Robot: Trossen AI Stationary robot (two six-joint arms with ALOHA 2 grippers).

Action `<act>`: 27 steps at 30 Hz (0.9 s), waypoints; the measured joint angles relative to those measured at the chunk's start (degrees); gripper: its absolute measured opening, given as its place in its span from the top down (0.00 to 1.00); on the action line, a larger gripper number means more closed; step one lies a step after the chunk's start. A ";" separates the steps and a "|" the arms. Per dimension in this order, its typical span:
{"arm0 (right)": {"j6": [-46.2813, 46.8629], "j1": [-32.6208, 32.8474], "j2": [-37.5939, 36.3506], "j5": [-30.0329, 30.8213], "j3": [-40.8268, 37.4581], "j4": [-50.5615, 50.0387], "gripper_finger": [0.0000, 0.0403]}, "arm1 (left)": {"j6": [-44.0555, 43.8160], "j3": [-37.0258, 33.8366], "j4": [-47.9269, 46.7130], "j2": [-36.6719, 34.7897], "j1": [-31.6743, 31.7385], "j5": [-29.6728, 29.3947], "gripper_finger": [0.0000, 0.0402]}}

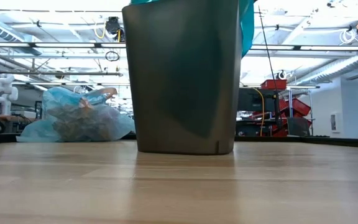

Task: Place trash/remove bag and relplace
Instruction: Insert the blue trash bag into the black trash bin

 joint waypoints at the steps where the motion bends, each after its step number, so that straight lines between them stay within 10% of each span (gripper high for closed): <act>1: -0.02 0.00 0.00 -0.61 0.00 -0.02 1.00 | 2.14 1.57 0.43 0.34 0.86 1.12 0.81; 14: -0.18 0.00 0.00 -1.15 0.00 -0.13 1.00 | 17.24 16.61 -17.37 12.18 8.68 18.64 0.62; 27: -0.18 0.00 0.00 -1.15 0.00 -0.57 1.00 | 25.72 19.28 -31.22 15.54 9.09 20.34 0.62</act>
